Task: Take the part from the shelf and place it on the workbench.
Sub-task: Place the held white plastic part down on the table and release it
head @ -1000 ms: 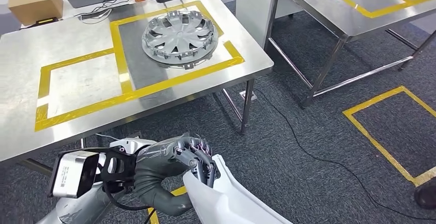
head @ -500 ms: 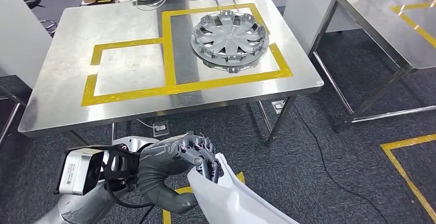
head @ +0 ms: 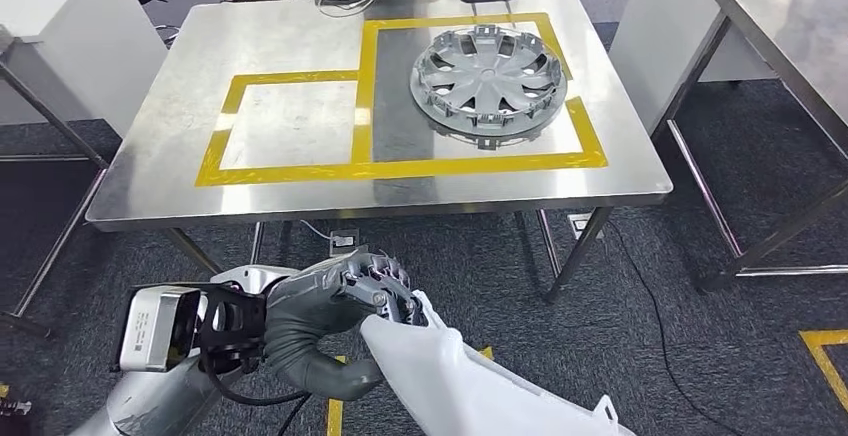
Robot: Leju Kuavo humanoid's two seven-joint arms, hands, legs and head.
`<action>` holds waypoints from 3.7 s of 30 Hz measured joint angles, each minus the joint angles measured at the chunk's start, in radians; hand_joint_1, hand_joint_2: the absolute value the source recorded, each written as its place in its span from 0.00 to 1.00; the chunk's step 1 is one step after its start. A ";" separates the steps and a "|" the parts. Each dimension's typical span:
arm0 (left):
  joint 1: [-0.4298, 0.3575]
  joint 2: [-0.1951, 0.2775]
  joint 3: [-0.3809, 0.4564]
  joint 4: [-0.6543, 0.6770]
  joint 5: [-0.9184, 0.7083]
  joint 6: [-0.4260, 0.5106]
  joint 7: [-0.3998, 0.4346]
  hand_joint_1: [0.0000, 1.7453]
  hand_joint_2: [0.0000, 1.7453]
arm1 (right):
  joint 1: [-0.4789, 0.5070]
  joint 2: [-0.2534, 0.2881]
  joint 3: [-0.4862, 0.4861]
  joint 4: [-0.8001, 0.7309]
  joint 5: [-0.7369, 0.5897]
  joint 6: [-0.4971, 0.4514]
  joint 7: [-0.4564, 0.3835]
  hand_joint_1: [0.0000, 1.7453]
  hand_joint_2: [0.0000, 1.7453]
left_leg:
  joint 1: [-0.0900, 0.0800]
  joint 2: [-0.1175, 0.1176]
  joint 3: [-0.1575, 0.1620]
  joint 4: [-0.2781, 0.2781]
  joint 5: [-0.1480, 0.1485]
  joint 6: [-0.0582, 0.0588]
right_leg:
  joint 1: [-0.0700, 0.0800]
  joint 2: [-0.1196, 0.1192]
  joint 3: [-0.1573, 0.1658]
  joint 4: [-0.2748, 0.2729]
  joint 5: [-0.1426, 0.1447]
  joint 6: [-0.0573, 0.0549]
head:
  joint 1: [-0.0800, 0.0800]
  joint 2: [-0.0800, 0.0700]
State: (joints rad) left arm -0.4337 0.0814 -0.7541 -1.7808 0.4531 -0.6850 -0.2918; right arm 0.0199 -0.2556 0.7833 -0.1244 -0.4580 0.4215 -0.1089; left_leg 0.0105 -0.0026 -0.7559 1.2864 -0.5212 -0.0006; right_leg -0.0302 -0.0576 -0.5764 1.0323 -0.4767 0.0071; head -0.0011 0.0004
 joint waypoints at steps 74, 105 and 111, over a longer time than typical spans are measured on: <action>-0.005 -0.008 0.000 -0.037 0.017 -0.012 0.012 1.00 1.00 | -0.005 0.008 -0.008 0.025 -0.008 -0.095 -0.079 0.00 0.00 | -0.038 -0.002 0.208 -0.333 0.092 0.088 | 0.001 0.057 -0.086 0.215 -0.089 0.020 | 0.013 0.000; 0.000 -0.007 0.024 -0.067 -0.133 0.071 -0.032 1.00 1.00 | -0.009 0.013 -0.008 0.038 -0.015 -0.099 -0.098 0.00 0.00 | -0.027 -0.018 0.115 -0.308 0.155 0.065 | 0.006 0.068 -0.087 0.234 -0.142 0.019 | 0.011 0.000; -0.017 0.009 0.094 -0.042 -0.351 0.202 -0.132 1.00 1.00 | -0.010 0.015 -0.007 0.042 -0.011 -0.102 -0.100 0.00 0.00 | -0.032 -0.029 0.115 -0.272 0.123 0.048 | 0.004 0.066 -0.038 0.009 0.008 0.042 | 0.010 0.000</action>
State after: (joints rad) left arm -0.4511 0.0902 -0.6598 -1.8230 0.1021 -0.4826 -0.4235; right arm 0.0100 -0.2405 0.7763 -0.0824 -0.4688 0.3195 -0.2090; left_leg -0.0219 -0.0318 -0.6410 1.0144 -0.3986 0.0470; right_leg -0.0260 0.0083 -0.6143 1.0414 -0.4683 0.0486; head 0.0090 0.0004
